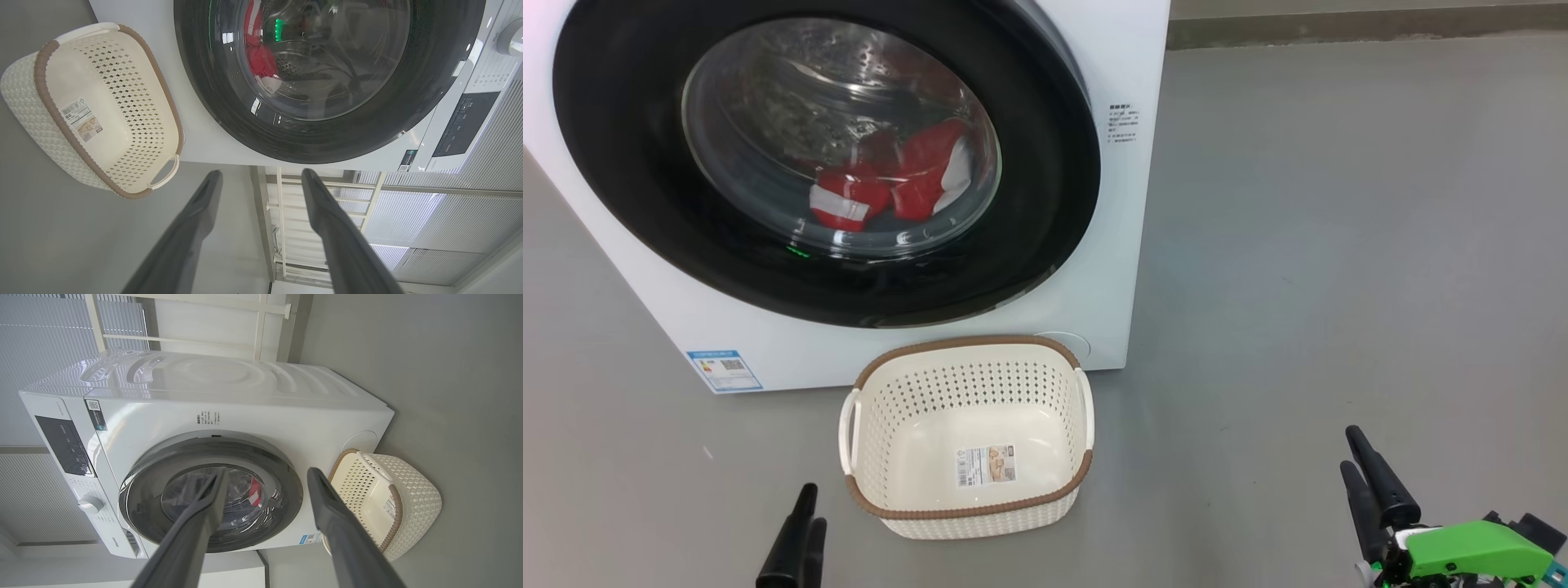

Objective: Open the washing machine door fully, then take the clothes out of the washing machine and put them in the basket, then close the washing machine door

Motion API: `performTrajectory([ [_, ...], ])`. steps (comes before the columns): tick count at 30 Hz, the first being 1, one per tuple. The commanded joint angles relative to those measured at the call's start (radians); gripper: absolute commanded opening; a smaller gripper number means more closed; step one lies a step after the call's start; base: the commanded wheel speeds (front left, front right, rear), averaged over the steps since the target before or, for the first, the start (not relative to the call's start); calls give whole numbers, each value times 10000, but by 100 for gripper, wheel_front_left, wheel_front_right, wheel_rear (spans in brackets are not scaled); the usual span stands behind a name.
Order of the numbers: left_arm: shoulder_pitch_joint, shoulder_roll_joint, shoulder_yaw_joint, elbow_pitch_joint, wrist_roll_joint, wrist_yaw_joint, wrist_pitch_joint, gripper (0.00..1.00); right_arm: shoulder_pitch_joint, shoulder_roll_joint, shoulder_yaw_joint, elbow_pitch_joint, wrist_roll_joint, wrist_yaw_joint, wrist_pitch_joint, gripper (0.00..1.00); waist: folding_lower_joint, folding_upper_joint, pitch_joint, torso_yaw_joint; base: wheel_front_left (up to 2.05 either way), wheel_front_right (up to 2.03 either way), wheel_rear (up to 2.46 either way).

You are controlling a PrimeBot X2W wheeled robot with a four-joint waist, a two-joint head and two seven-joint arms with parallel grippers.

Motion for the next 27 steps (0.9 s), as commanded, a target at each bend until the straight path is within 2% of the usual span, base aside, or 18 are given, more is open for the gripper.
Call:
performTrajectory([
  [1,-481,159,-36,-253,165,-13,-128,100,-547,-145,173,-239,-209,1,-124,100,-2,0,5,2,0,0,0],
  [9,-640,224,-163,-233,823,-17,-343,100,-756,-159,325,-175,-966,1,-333,100,-2,0,4,6,0,0,0],
  [21,-856,174,-223,-266,2572,146,-700,100,-1053,-170,556,-173,-2894,2,-687,100,-2,0,-12,0,0,0,0],
  [27,-976,192,-302,-266,3798,282,-908,100,-1216,-188,678,-177,-4164,2,-894,100,-2,0,-17,-32,0,0,0],
])
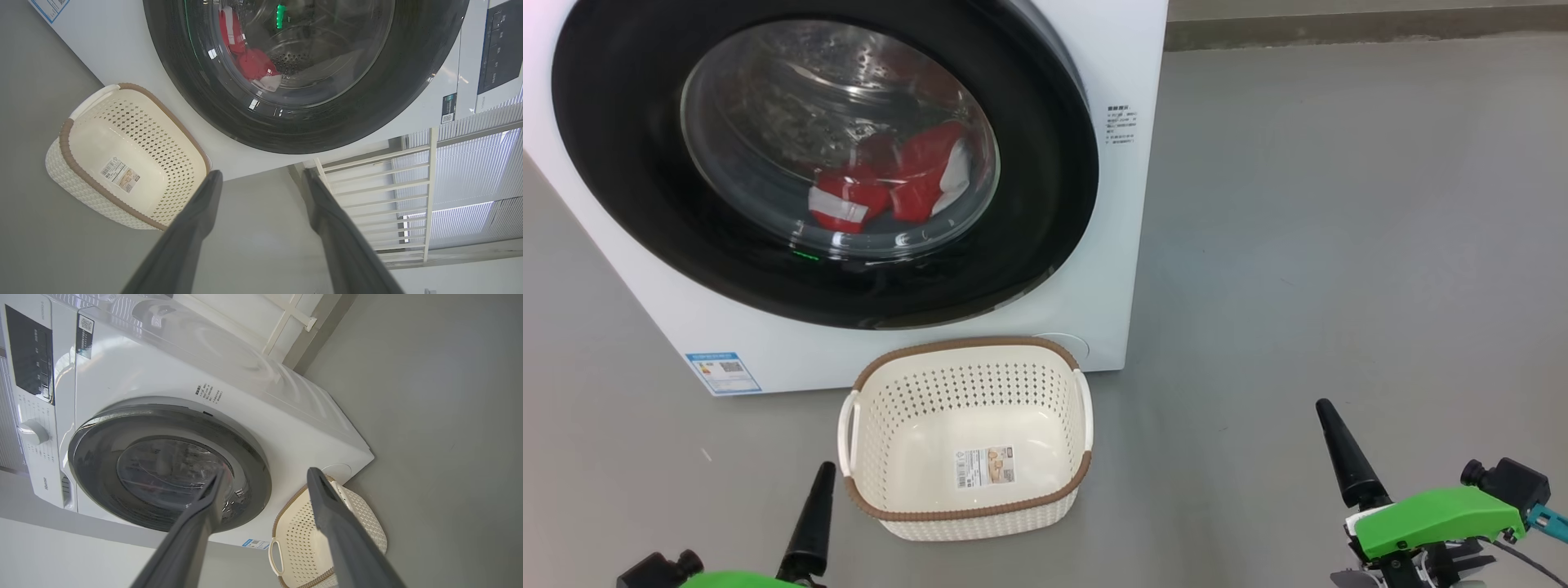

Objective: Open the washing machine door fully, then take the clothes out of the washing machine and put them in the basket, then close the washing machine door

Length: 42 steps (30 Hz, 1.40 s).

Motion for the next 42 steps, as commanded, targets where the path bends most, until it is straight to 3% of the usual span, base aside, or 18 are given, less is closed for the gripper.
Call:
performTrajectory([
  [1,-470,144,68,-255,412,33,-146,100,-598,-125,112,-251,-443,2,-128,100,-1,0,2,-8,0,0,0],
  [13,-665,157,-37,-230,2155,182,-500,100,-805,-156,84,-500,-2304,3,-480,100,-1,0,25,-56,0,0,0],
  [21,-804,166,-85,-267,3200,290,-707,100,-879,-174,119,-996,-2885,3,-685,100,-1,0,39,-60,0,0,0],
  [42,-1087,191,-131,-578,5575,514,-1328,100,-1406,-228,549,-307,-5035,4,-1302,100,-1,0,7,-52,0,0,0],
])
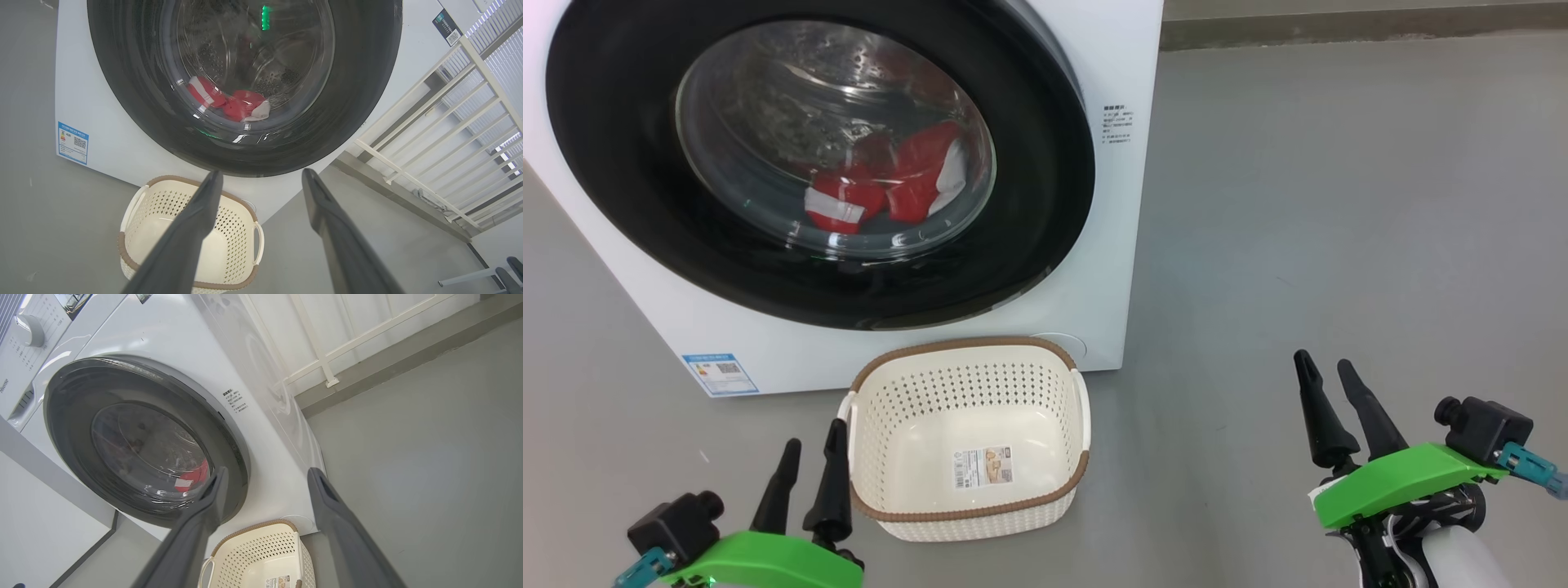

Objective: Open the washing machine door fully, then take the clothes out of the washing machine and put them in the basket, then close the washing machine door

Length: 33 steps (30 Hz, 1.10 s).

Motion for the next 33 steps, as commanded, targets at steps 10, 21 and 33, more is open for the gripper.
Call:
performTrajectory([
  [10,-717,189,32,-80,1261,121,-448,100,-818,-130,382,-101,-1339,4,-430,100,0,-1,11,0,0,0,0],
  [21,-920,210,-33,3,2652,107,-743,100,-1046,-156,655,-85,-2348,5,-722,100,0,-1,8,-52,0,0,0],
  [33,-1178,234,-82,219,3890,203,-1098,100,-1260,-187,878,12,-3716,5,-1076,100,0,-1,-10,-6,0,0,0],
])
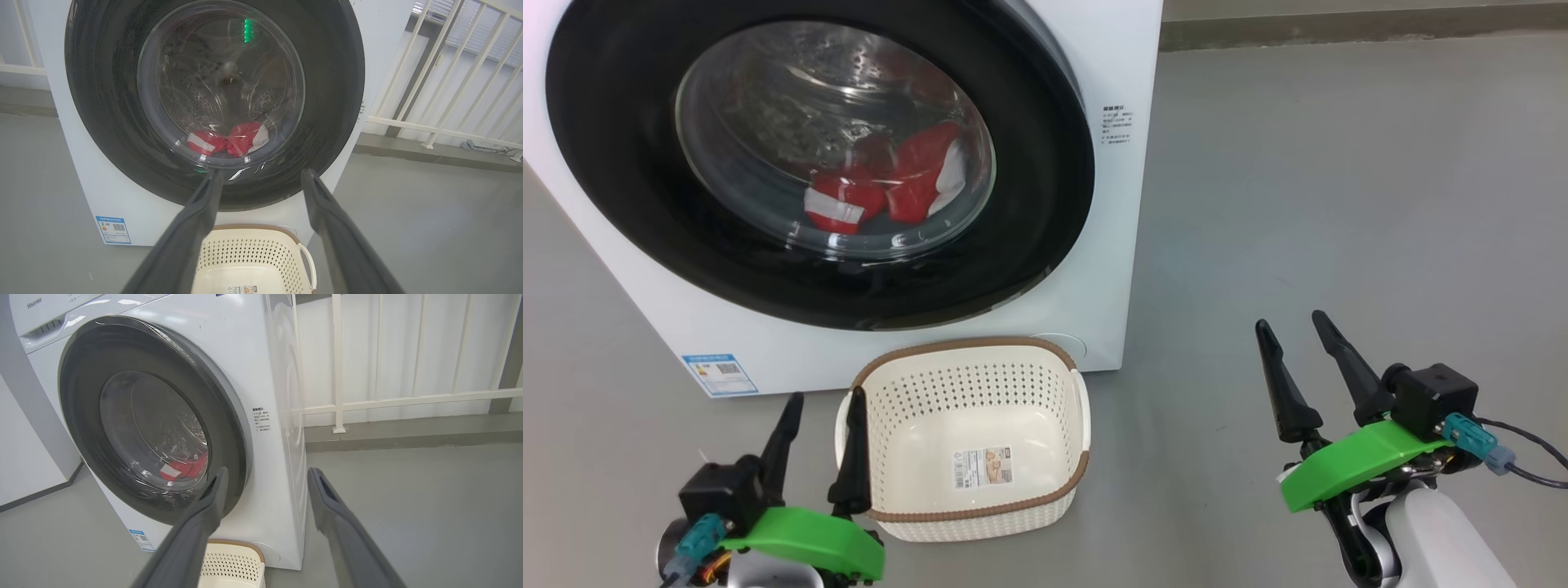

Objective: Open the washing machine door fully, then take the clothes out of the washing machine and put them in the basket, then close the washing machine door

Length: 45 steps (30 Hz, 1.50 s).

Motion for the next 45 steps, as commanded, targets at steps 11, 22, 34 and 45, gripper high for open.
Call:
performTrajectory([
  [11,-694,212,122,-93,1229,150,-463,100,-744,-87,415,-81,-1388,6,-450,100,0,-1,30,26,0,0,0],
  [22,-661,212,188,-164,1276,173,-463,100,-800,-87,419,24,-1311,6,-450,100,0,-1,90,-28,0,0,0],
  [34,-662,212,176,-178,1244,113,-463,100,-787,-87,409,46,-1294,6,-450,100,0,-1,117,87,0,0,0],
  [45,-899,212,-23,-865,1256,108,-463,100,-1237,-87,129,-95,-1480,6,-450,100,0,-1,928,397,0,0,0],
])
